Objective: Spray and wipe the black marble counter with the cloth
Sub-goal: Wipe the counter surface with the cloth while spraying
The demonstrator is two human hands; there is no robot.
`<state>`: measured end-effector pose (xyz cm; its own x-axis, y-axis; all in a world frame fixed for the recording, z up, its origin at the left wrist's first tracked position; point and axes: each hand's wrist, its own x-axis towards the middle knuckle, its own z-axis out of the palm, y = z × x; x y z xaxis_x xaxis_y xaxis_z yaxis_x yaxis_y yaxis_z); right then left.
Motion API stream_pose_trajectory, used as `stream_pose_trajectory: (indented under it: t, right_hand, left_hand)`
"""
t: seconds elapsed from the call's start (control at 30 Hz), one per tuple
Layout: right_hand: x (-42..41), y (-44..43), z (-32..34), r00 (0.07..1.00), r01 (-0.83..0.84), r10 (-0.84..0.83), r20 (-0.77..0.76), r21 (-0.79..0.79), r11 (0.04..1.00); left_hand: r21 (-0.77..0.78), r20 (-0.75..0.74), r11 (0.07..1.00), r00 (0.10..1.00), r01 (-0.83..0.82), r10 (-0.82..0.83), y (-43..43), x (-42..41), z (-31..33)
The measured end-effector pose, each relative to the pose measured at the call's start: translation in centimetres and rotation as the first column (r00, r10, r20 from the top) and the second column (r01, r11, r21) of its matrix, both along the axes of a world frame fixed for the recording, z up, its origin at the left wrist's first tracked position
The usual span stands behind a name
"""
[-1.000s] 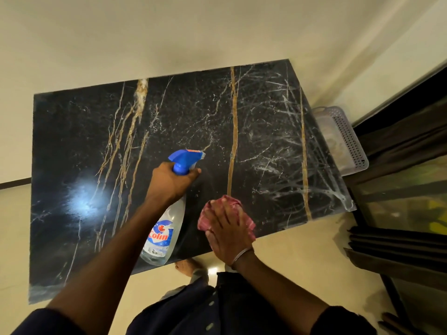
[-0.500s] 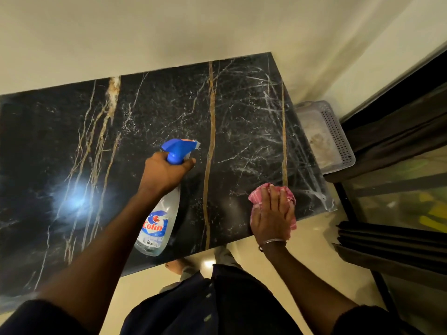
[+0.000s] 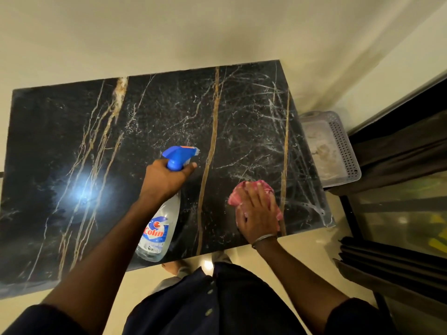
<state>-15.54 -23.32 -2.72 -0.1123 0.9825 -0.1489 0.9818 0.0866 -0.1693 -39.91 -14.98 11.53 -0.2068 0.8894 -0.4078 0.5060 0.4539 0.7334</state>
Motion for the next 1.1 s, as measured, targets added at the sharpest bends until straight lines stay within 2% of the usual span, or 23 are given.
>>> stream_pose_trajectory:
  t: [0.1, 0.2, 0.23, 0.37, 0.5, 0.57, 0.6, 0.7, 0.8, 0.9, 0.97, 1.1]
  right_hand:
    - [0.6, 0.6, 0.3, 0.985, 0.169, -0.169, 0.039, -0.002, 0.986]
    - [-2.2, 0.4, 0.4, 0.963, 0.268, -0.268, -0.012, 0.005, 0.963]
    - [-3.3, 0.4, 0.4, 0.973, 0.227, -0.227, -0.036, -0.004, 0.974]
    - [-5.9, 0.5, 0.1, 0.988, -0.143, 0.141, -0.063, -0.029, 0.989]
    - [-4.9, 1.5, -0.5, 0.947, -0.317, 0.314, -0.065, -0.050, 0.947]
    - [-3.3, 2.2, -0.5, 0.938, -0.345, 0.344, -0.050, -0.035, 0.938]
    - [-2.4, 2.6, -0.4, 0.954, -0.296, 0.295, -0.043, -0.025, 0.955]
    - [0.3, 3.7, 0.0, 1.000, -0.006, 0.006, -0.008, 0.017, 1.000]
    - [0.6, 4.1, 0.2, 0.979, 0.200, -0.201, 0.019, 0.041, 0.979]
    - [-2.1, 4.1, 0.1, 0.949, 0.317, -0.317, -0.008, 0.036, 0.948]
    - [-4.3, 3.9, 0.1, 0.970, 0.242, -0.242, -0.018, 0.010, 0.970]
    - [-8.1, 2.7, 0.0, 0.998, -0.037, 0.035, -0.045, -0.024, 0.999]
  left_hand:
    - [0.019, -0.011, 1.000, 1.000, -0.005, 0.006, 0.2, 0.2, 0.3]
    - [0.017, -0.031, 1.000, 0.999, -0.023, 0.024, 0.3, 0.5, 0.5]
    - [0.016, -0.030, 0.999, 0.999, -0.038, 0.039, 0.3, 0.6, 0.5]
    - [0.012, -0.030, 0.997, 0.996, -0.079, 0.080, 0.4, 1.0, 0.5]
    - [0.013, -0.020, 0.998, 0.998, -0.062, 0.062, 0.8, 1.2, 0.7]
    - [0.025, -0.027, 0.999, 0.998, -0.049, 0.049, 1.1, 1.1, 0.9]
    - [0.030, -0.036, 0.998, 0.998, -0.049, 0.050, 1.2, 1.0, 1.0]
    - [0.036, -0.037, 0.998, 0.997, -0.059, 0.060, 1.8, 0.7, 1.1]
    - [0.037, -0.024, 0.999, 0.999, -0.033, 0.034, 2.0, 0.3, 1.1]
    - [0.041, 0.000, 0.999, 1.000, 0.007, -0.007, 2.1, -0.1, 0.8]
    - [0.048, 0.009, 0.999, 1.000, 0.017, -0.018, 2.2, -0.5, 0.6]
    - [0.053, -0.015, 0.998, 1.000, 0.016, -0.015, 2.2, -1.5, 0.4]
